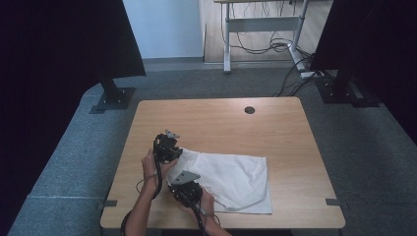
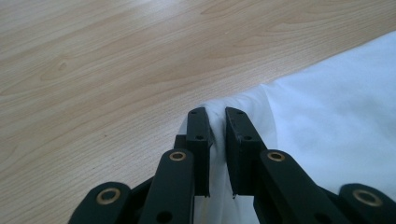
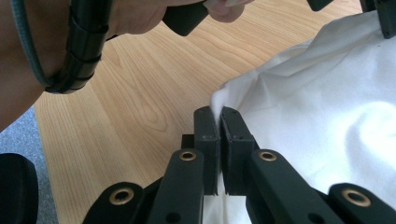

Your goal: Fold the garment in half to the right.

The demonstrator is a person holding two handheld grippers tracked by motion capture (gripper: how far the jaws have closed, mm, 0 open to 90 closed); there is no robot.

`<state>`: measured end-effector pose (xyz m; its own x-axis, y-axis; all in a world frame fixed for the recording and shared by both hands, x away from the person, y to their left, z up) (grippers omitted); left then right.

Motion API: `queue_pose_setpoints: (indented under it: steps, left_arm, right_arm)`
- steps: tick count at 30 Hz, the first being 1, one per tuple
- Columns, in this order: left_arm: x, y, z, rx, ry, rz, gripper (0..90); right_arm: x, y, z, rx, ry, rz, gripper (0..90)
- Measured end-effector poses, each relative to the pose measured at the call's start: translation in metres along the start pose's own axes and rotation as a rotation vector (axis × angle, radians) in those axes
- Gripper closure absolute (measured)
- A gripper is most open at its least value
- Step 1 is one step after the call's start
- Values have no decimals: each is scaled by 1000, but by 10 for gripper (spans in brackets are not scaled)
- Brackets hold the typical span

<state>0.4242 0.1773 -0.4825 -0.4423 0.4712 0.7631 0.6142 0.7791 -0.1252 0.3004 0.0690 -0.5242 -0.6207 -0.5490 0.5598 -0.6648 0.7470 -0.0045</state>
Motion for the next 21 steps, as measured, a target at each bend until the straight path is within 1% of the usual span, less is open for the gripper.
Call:
queue_pose_setpoints:
  steps: [6,9,10,12,15,17,18,21]
  left_arm:
    - [1,1,2,18,-22,23,804]
    - [6,5,3,25,-36,34,805]
    - [9,6,4,32,-45,40,806]
    - [19,12,4,48,-72,46,808]
    - [36,17,4,65,-116,56,809]
    - [40,16,2,62,-125,57,810]
    - [40,15,1,61,-125,60,810]
    - [36,12,0,51,-109,66,810]
  right_arm:
    - [2,-1,3,-5,2,7,861]
    - [3,2,0,-2,-5,1,861]
    - [2,4,-3,0,-9,-6,861]
    - [0,7,-12,-2,-31,-46,861]
    - [3,10,-29,-5,-73,-59,861]
    - [7,9,-35,2,-93,-50,861]
    - [9,6,-36,-1,-97,-45,861]
    - [14,-3,-33,-23,-99,-33,861]
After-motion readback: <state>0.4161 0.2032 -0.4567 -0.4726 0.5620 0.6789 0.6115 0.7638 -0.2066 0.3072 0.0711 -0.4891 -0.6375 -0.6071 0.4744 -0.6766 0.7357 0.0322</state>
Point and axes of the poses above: each handheld gripper's, and its own axes: x roughly backward along the jaws, z roughly out of its underside, y roughly to its left, the point moved 1 cm from there along -x, roughly forward along the jaws, and after that the axes turned 13 degrees about z, right-handed, at the moved point
